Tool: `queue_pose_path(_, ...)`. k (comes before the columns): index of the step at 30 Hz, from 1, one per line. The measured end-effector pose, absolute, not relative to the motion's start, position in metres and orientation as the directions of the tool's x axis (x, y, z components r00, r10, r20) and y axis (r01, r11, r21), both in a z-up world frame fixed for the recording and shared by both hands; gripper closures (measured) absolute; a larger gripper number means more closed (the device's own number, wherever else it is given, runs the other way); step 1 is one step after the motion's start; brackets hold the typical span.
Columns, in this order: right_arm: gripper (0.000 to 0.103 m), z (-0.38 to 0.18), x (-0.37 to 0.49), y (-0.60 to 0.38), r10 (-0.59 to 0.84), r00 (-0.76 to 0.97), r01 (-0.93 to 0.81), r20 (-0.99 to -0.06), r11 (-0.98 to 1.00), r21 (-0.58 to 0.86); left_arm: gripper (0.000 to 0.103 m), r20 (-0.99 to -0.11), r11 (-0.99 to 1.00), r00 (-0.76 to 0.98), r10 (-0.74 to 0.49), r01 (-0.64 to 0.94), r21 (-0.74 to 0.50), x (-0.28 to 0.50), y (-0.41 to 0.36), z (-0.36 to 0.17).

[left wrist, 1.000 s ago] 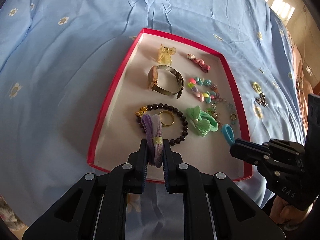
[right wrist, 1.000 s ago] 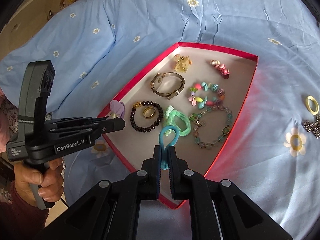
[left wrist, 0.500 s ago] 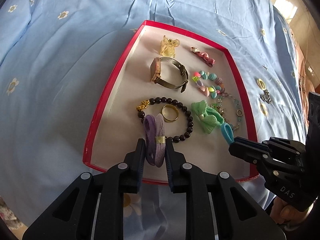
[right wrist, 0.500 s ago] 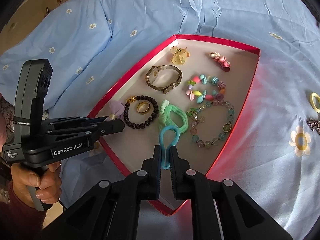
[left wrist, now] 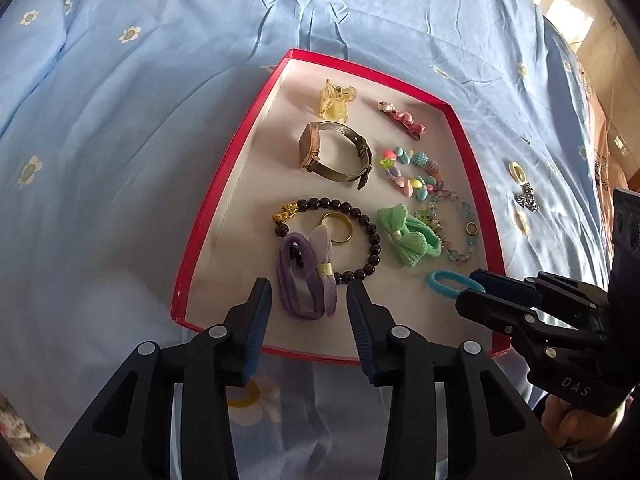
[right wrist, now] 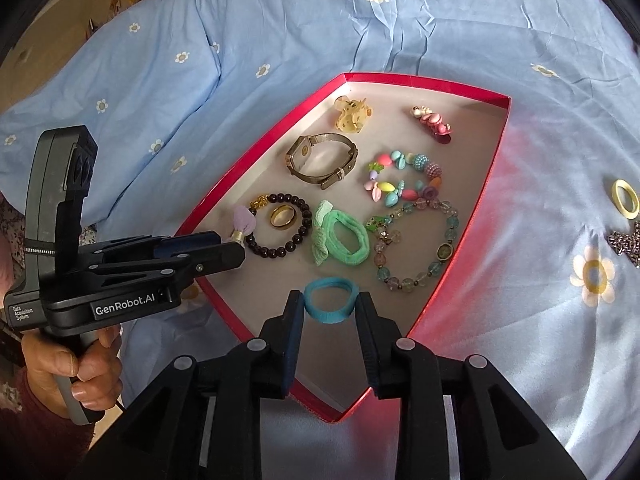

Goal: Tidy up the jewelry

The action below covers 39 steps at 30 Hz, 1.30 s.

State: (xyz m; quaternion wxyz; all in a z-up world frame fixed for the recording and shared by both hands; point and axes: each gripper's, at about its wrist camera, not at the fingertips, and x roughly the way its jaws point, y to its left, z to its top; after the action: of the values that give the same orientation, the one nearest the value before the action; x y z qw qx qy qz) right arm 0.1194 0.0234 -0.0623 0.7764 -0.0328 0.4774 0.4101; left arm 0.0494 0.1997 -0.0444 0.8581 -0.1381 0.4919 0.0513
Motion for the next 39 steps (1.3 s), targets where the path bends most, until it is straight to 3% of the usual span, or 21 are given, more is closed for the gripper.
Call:
queue_pose_path(21,0.068,-0.052,0.11,0.014,0.618,0.233,-0.669,-0.751,0.662,0.338,0.057,-0.842,0.952,0.538,-0.04,-0.234,-0.195,0.037,0.198,-0.033)
queue_pose_path(24,0.068,-0.046,0.11,0.009,0.628,0.252,-0.667,-0.736,0.664,0.338,0.052,-0.83,0.945,0.556,-0.042,-0.248,-0.214,0.032,0.201,-0.028)
queue_pose_path(25,0.066,-0.044,0.109,0.007,0.634,0.259,-0.665,-0.729,0.664,0.341,0.048,-0.825,0.941,0.564,-0.043,-0.255,-0.224,0.03,0.203,-0.027)
queue_pose_path(27,0.048,-0.039,0.109,0.002,0.644,0.278,-0.659,-0.713,0.668,0.346,0.042,-0.816,0.933,0.577,-0.042,-0.268,-0.238,0.026,0.205,-0.024)
queue_pose_path(35,0.03,-0.031,0.102,-0.029,0.718,0.377,-0.625,-0.586,0.664,0.411,0.016,-0.767,0.893,0.64,-0.034,-0.326,-0.311,0.0,0.209,-0.021)
queue_pose_path(39,0.024,-0.031,0.097,-0.039,0.736,0.4,-0.614,-0.547,0.658,0.436,0.014,-0.746,0.87,0.664,-0.049,-0.338,-0.358,-0.011,0.207,-0.025)
